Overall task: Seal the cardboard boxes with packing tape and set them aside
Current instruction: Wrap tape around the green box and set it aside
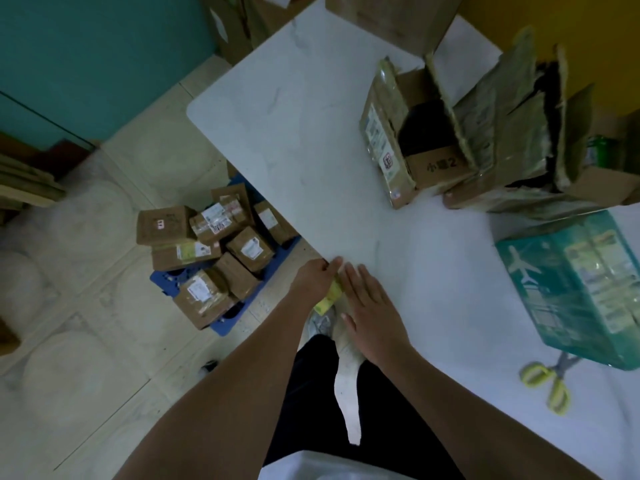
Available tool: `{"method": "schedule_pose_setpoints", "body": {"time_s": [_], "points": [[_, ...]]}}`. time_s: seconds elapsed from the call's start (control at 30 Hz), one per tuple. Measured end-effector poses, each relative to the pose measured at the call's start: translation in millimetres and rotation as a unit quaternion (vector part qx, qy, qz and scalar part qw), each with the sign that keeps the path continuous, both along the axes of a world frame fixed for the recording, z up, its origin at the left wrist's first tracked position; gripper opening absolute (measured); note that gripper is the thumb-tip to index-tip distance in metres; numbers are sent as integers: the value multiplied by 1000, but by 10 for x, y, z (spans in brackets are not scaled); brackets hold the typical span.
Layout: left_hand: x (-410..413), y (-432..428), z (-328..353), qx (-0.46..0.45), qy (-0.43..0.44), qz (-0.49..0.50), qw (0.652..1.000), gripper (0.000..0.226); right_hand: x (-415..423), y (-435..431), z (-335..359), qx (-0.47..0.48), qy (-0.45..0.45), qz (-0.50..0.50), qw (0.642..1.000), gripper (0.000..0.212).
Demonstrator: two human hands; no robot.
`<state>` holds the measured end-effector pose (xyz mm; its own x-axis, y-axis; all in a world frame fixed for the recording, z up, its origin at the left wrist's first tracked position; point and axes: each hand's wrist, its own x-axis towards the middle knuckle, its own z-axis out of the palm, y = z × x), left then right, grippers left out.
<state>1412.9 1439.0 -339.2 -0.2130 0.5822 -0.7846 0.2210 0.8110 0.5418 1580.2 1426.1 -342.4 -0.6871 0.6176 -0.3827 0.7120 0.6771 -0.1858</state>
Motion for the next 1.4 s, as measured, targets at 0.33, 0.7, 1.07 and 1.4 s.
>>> {"method": "schedule_pose_setpoints", "body": {"time_s": [0.33,0.7,1.07,1.4], "points": [[154,90,42,-127,148,-52,979,90,-23,-50,4,-29,-16,-34,999,73],[1197,547,1064,230,361,-322,844,48,1596,-134,949,107,30,-283,953,20],[2539,1150,1332,402,225,-592,662,72,2807,719,1489,63,-72,-433,896,97],[2617,1246,1329,345,131,-572,733,59,3064,830,1316,70,-62,-377,922,105]]}}
